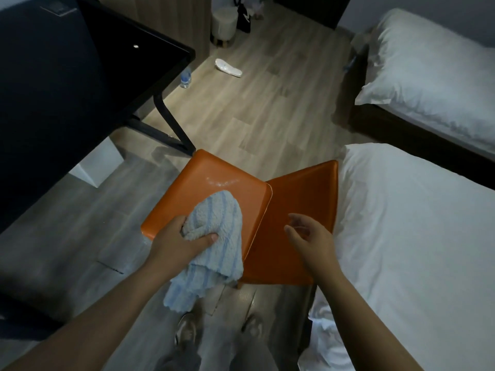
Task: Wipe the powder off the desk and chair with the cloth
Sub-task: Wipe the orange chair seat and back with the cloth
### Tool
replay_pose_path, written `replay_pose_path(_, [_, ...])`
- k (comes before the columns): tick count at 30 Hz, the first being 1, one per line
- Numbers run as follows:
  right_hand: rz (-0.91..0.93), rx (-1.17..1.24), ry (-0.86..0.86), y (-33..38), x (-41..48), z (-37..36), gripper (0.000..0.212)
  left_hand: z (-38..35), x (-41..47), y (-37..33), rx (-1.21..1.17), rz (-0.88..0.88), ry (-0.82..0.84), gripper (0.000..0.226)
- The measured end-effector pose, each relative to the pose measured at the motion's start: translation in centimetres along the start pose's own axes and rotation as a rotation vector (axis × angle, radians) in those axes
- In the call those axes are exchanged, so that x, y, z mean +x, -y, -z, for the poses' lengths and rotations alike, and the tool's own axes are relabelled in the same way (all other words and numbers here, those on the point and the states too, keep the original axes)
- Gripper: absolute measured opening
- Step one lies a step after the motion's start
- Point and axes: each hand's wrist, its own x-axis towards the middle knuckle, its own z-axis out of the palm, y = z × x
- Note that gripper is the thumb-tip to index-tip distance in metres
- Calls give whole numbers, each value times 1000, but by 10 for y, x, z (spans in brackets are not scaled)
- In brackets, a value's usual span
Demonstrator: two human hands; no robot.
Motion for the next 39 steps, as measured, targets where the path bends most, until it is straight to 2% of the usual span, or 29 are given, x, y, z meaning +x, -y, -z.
replay_pose_path(8, [6, -23, 11, -51, 94, 49, 39, -66, 51, -26, -3, 66, -5, 48])
replay_pose_path(17, [-5, -7, -68, -127, 195, 106, 45, -188, 91, -73, 14, 164, -84, 52])
replay_pose_path(24, [-20, 99, -15, -146, 237, 86, 42, -244, 123, -85, 84, 119, -163, 48])
replay_pose_path(28, [36, 182, -123, -161, 247, 71, 33, -268, 154, -95, 48, 68, -167, 58])
replay_pose_path(35, [126, 344, -203, -196, 253, 54, 36, -313, 208, -119, -92, -33, -72, 61])
replay_pose_path(39, [128, 403, -232, -201, 253, 48, 35, -333, 223, -130, -189, -72, 12, 43])
